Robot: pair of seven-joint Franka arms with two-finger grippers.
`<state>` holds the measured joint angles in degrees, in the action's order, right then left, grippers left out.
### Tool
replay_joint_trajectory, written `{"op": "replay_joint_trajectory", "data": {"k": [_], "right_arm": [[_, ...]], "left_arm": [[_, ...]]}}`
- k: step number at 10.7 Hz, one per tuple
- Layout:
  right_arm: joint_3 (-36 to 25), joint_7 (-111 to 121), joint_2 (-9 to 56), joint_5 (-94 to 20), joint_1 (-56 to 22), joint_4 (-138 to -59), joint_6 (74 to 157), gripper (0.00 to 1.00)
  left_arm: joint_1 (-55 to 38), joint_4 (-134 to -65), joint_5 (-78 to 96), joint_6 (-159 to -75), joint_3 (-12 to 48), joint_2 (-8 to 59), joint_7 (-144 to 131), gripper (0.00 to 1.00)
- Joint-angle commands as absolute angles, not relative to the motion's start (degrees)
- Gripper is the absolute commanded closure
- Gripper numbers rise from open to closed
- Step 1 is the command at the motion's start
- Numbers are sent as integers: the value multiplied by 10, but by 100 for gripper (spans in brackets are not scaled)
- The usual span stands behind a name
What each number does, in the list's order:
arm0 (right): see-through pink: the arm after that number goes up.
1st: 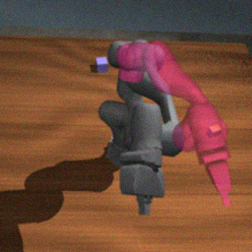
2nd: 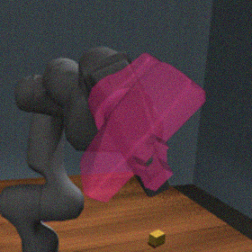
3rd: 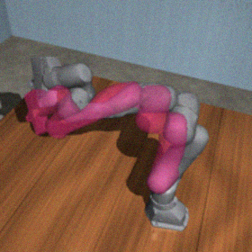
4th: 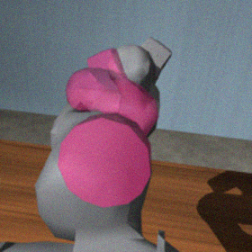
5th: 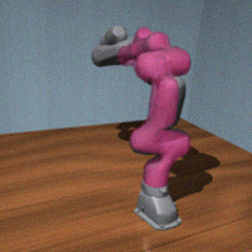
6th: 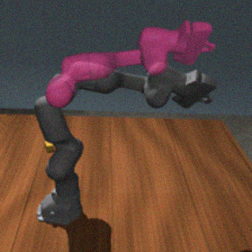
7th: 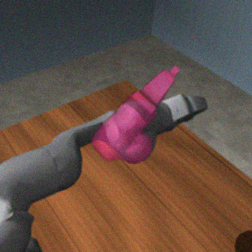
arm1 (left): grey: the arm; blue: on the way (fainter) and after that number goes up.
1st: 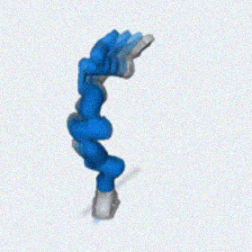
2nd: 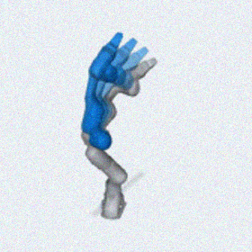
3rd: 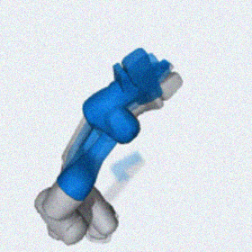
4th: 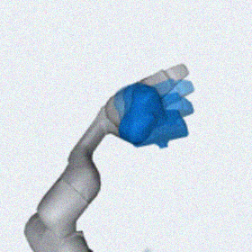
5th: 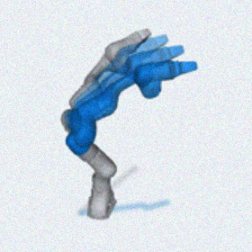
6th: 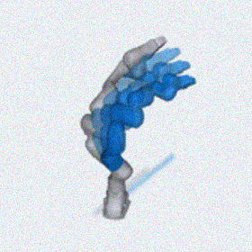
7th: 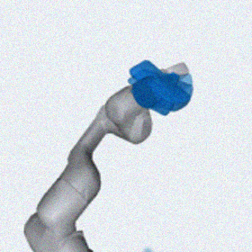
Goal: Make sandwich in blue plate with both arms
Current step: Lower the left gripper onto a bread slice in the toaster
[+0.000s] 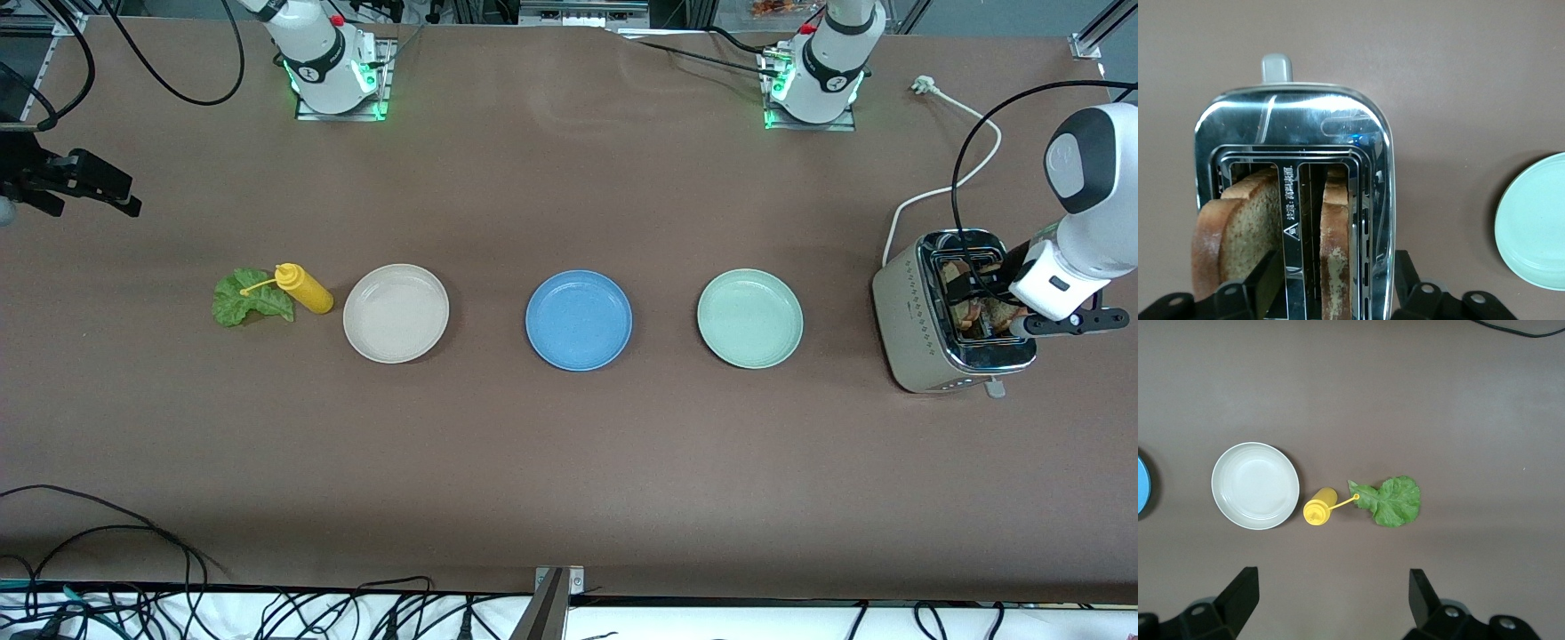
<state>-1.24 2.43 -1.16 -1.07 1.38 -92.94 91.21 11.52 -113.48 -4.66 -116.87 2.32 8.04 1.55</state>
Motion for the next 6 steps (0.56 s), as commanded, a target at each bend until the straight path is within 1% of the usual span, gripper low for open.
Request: {"op": "replay_joint_trajectory", "data": {"k": [1, 2, 4, 5, 6], "right_arm": [[-11, 20, -13, -15, 17, -922, 908, 0], [-11, 20, -13, -15, 17, -922, 908, 0], [-11, 20, -13, -15, 17, -921, 909, 0], [-11, 20, -12, -15, 17, -921, 910, 0], [-11, 21, -11, -15, 17, -921, 910, 0]], "left_arm": [[122, -1149, -63, -1180, 27, 83, 23, 41], [122, -1151, -63, -1180, 27, 83, 24, 53], [122, -1152, -84, -1180, 28, 83, 24, 83], [121, -1151, -90, -1180, 28, 83, 24, 96], [121, -1151, -91, -1179, 29, 83, 24, 100]]}}
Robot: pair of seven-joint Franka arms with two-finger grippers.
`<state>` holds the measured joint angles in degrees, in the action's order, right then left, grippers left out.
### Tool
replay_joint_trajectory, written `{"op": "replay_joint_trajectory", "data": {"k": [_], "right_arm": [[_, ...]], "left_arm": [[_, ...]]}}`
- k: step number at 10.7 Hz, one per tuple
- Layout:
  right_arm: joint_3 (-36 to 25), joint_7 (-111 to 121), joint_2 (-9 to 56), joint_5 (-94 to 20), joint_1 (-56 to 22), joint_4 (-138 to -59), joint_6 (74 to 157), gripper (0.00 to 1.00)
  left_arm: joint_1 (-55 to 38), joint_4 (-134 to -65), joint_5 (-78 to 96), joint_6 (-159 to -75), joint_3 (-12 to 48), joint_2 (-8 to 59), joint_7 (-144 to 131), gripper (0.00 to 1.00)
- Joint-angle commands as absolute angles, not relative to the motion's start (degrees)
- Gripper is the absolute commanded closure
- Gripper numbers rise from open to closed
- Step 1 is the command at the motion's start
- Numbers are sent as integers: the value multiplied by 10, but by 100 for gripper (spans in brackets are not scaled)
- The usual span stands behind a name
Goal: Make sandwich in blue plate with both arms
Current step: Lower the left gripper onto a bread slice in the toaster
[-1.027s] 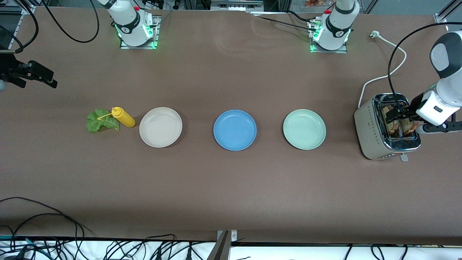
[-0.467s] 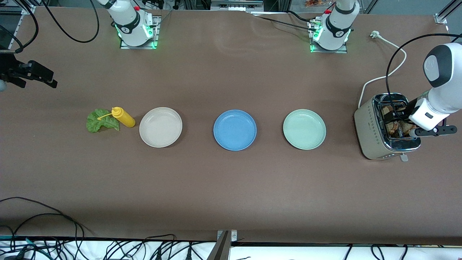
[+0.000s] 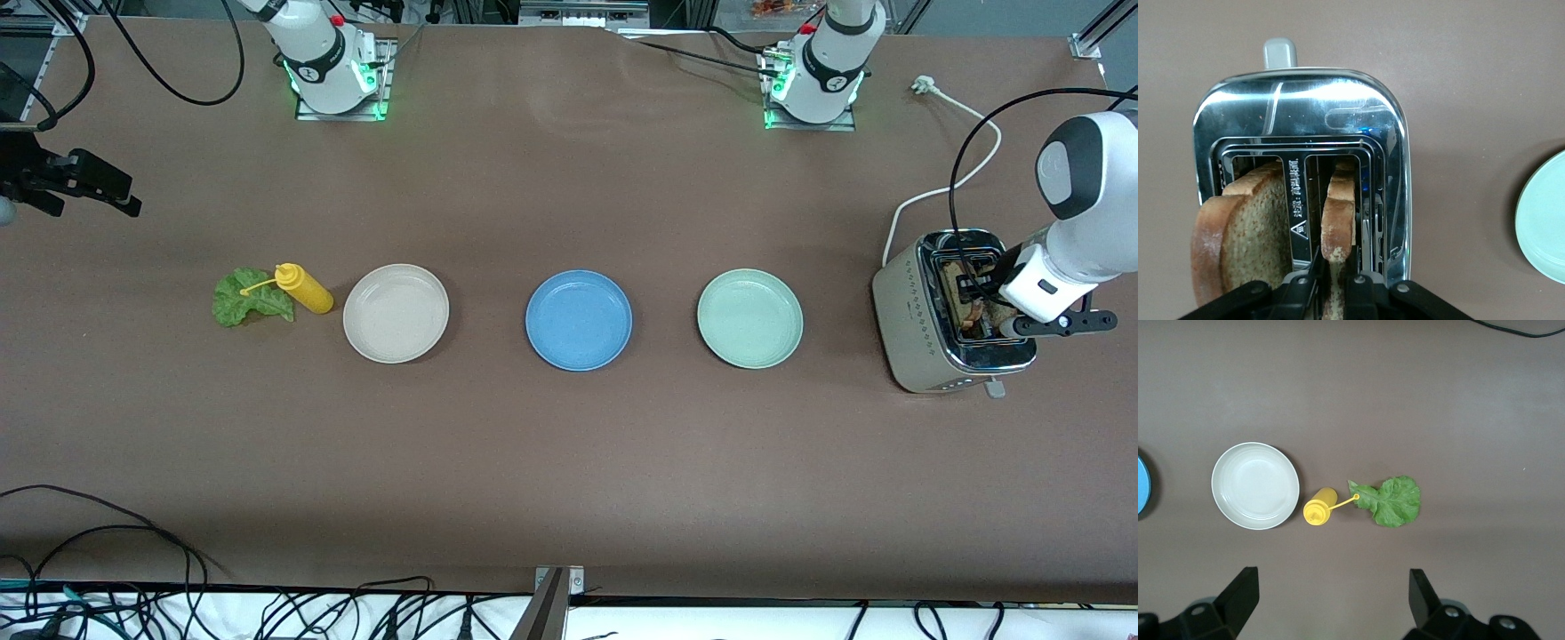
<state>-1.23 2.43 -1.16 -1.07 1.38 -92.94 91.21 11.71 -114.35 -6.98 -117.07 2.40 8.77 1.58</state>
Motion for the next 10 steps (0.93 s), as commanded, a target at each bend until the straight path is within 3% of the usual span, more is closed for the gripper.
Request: {"op": "replay_joint_trajectory", "data": {"k": [1, 10], "right_arm": [[-9, 21, -11, -13, 17, -922, 920, 0], [-4, 25, -9, -11, 14, -922, 935, 0]], "left_arm": [[121, -1147, -91, -1178, 29, 82, 26, 100], [130, -1111, -88, -1151, 25, 6, 94, 100]]}}
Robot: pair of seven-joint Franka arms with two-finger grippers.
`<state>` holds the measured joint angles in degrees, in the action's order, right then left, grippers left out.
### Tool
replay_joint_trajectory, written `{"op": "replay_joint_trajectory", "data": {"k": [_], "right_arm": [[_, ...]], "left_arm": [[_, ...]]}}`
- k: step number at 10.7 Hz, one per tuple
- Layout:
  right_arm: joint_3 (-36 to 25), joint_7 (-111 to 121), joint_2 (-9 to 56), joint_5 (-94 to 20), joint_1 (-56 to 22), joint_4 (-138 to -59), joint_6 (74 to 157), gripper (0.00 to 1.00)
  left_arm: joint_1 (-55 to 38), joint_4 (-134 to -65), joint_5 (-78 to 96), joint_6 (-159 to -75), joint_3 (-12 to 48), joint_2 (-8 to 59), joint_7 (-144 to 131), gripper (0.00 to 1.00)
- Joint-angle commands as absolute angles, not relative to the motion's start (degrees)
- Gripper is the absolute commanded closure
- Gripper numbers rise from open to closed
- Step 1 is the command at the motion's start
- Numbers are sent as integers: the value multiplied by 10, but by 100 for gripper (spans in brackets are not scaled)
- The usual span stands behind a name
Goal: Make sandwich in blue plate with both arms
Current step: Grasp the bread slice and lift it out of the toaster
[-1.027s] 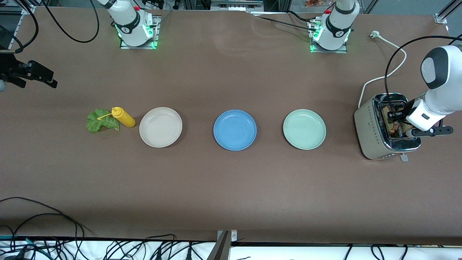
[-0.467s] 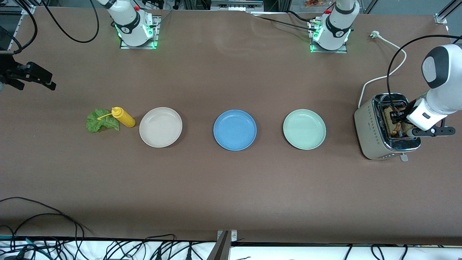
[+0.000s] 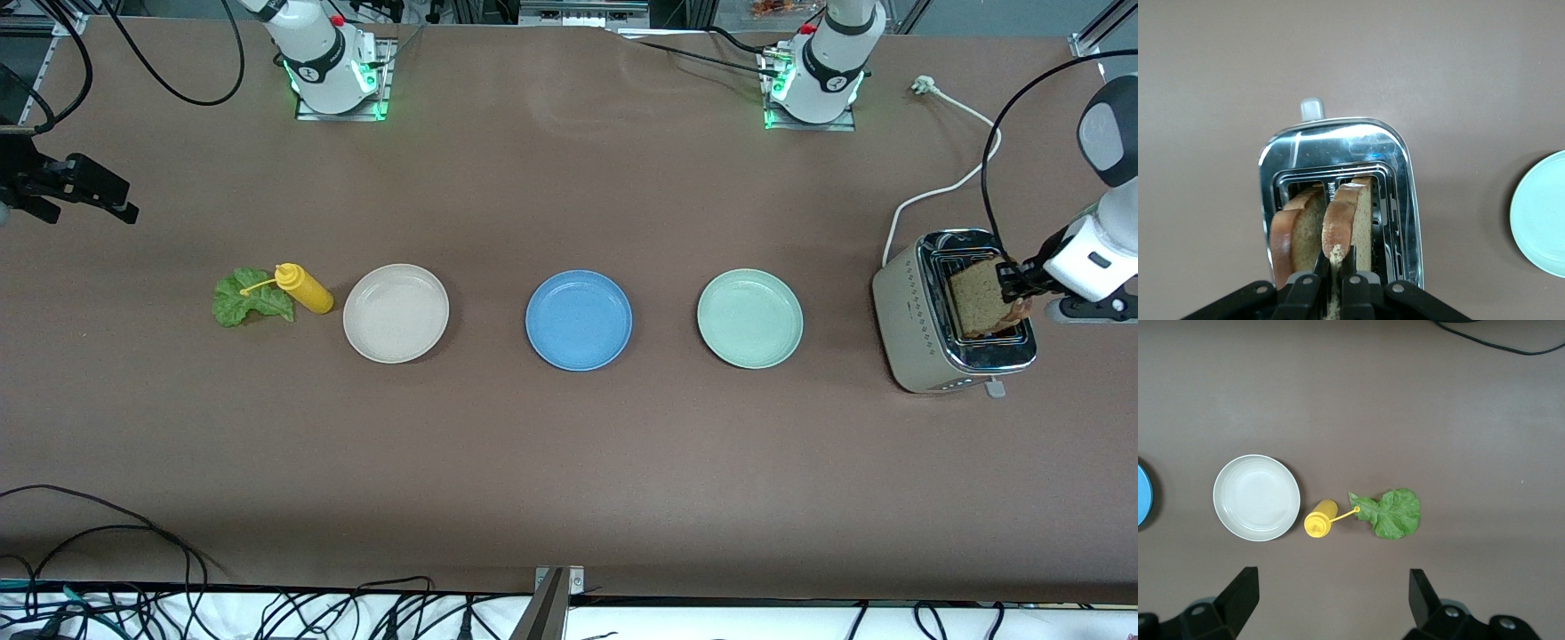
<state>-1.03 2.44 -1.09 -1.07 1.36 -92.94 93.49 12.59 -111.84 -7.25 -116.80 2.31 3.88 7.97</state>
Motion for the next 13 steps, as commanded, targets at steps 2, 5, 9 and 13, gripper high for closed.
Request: {"op": "replay_joint_trajectory", "data": {"k": [2, 5, 9, 13], "right_arm": [[-4, 23, -8, -14, 13, -922, 949, 0], [-4, 23, -7, -15, 14, -922, 954, 0], [-5, 22, -7, -15, 14, -922, 954, 0], [-6, 21, -7, -15, 14, -922, 966, 0]], "left_arm": [[130, -1096, -84, -1114, 27, -23, 96, 100], [128, -1094, -77, -1105, 43, -51, 98, 100], [126, -1099, -4, -1102, 103, -46, 96, 100], [122, -1099, 69, -1089, 203, -12, 87, 100]]}}
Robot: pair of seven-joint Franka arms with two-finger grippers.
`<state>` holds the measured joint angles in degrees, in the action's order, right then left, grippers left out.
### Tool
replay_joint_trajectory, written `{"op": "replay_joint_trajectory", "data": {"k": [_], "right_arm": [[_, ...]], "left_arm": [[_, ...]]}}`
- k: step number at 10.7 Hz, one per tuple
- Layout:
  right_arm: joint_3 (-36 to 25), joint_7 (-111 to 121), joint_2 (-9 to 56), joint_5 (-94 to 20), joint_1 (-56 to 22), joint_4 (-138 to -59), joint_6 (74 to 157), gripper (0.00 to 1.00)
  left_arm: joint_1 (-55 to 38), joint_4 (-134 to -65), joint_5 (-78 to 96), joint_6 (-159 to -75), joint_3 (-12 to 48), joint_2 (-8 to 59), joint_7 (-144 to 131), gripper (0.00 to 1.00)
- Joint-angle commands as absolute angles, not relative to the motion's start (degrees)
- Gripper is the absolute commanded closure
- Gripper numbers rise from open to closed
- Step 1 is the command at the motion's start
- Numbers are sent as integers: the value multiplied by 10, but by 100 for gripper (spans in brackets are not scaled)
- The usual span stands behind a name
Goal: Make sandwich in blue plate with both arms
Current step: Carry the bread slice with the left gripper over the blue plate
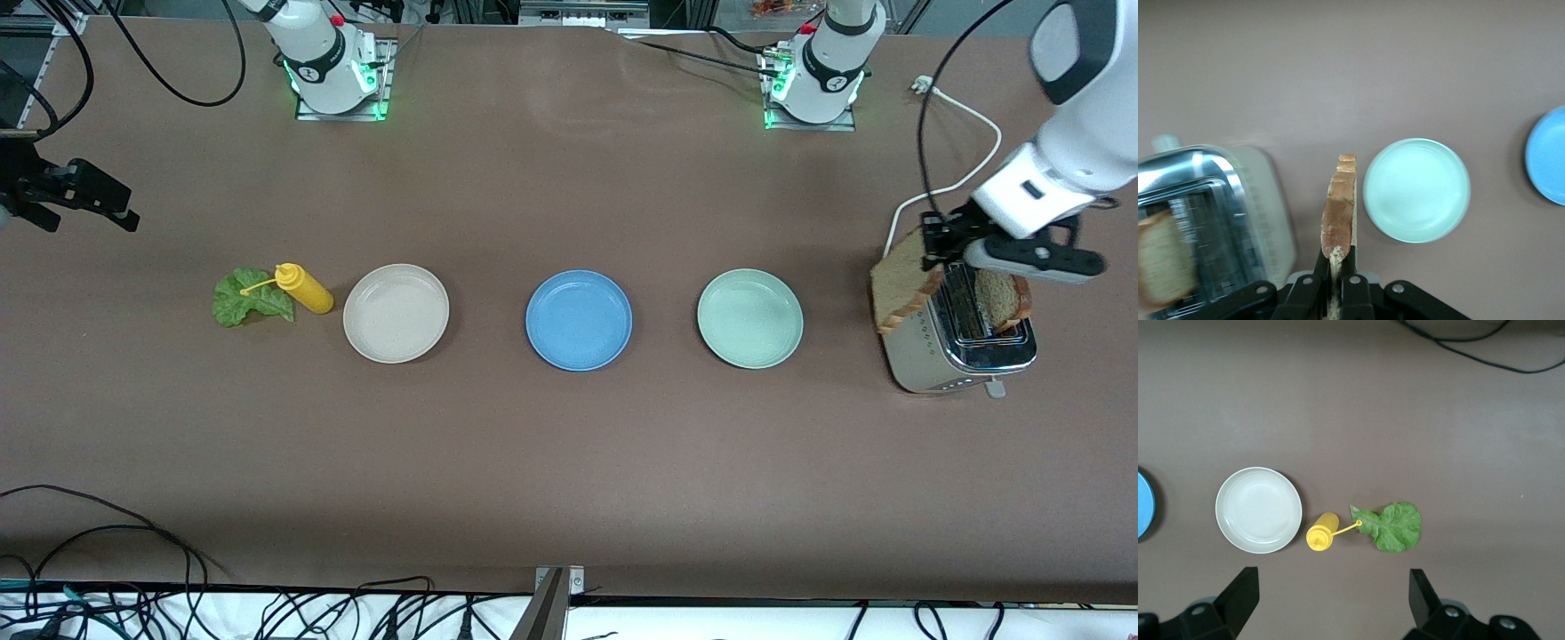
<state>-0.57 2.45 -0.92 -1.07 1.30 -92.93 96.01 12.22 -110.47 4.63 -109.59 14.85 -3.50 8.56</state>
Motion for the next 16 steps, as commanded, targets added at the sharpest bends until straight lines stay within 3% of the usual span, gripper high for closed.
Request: {"op": "replay_joint_trajectory", "data": {"k": [1, 7, 11, 16], "right_arm": [[-7, 21, -7, -15, 15, -922, 967, 0], [-5, 20, -3, -17, 13, -922, 969, 0], [-5, 21, -4, -16, 14, -922, 968, 0], [-4, 21, -4, -16, 13, -922, 968, 0]], "left_arm": [[122, -1097, 69, -1089, 229, -3, 75, 100], [105, -1053, 132, -1100, 344, 70, -69, 100], [46, -1048, 215, -1158, 353, 120, -118, 100], [-29, -1050, 272, -1293, 352, 214, -132, 100]]}}
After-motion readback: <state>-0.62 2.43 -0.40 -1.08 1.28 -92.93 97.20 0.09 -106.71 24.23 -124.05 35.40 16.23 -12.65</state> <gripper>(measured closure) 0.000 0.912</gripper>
